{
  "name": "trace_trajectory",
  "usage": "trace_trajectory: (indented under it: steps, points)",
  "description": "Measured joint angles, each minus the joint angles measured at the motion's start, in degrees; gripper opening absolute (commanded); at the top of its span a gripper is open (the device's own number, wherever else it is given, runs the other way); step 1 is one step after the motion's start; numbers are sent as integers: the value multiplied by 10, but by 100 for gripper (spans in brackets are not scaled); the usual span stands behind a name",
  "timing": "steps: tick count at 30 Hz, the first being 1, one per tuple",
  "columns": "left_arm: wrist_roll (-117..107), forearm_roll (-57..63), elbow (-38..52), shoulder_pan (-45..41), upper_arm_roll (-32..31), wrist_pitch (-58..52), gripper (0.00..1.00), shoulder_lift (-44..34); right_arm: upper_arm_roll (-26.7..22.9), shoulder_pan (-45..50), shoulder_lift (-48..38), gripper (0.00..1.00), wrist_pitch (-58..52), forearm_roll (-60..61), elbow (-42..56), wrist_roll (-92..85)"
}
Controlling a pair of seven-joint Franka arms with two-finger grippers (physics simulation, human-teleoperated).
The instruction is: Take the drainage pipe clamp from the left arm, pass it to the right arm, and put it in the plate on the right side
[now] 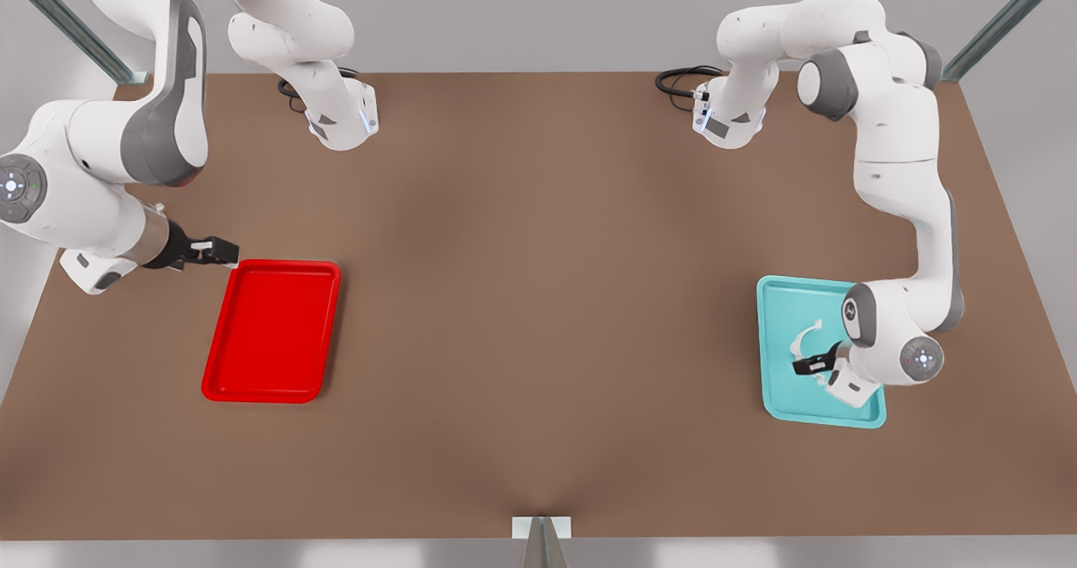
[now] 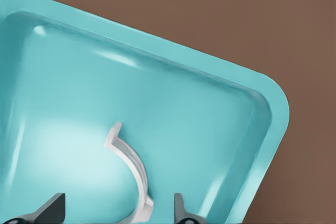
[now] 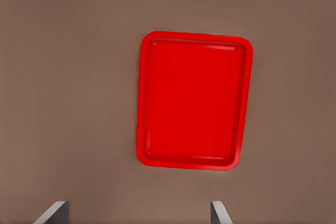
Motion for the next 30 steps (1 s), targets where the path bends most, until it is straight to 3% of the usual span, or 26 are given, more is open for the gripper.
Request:
trace_trajectory:
  steps: [10, 11, 12, 21, 25, 26, 27, 30]
  points:
    - [-51, -1, -29, 8, 0, 88, 100, 12, 1, 1, 2, 100, 1, -5, -1, -3]
    - [-57, -1, -30, 8, 0, 91, 83, 14, 1, 0, 3, 100, 1, -6, -2, -3]
    - [-64, 0, -31, 8, 0, 94, 58, 15, 1, 0, 4, 100, 1, -6, -2, -3]
    - [-108, -5, -32, 9, 0, 104, 58, 19, 1, 1, 5, 100, -1, -8, -2, -5]
    - [-121, -10, -32, 9, -1, 103, 42, 21, 1, 1, 6, 100, -2, -9, -2, -6]
    - [-124, -14, -32, 9, -1, 103, 29, 21, 1, 2, 6, 100, -2, -9, -2, -6]
    - [-127, -17, -32, 9, -1, 102, 25, 21, 1, 3, 6, 100, -2, -9, -2, -6]
    - [-135, -22, -32, 9, -1, 102, 23, 21, 1, 6, 8, 100, -3, -9, -2, -7]
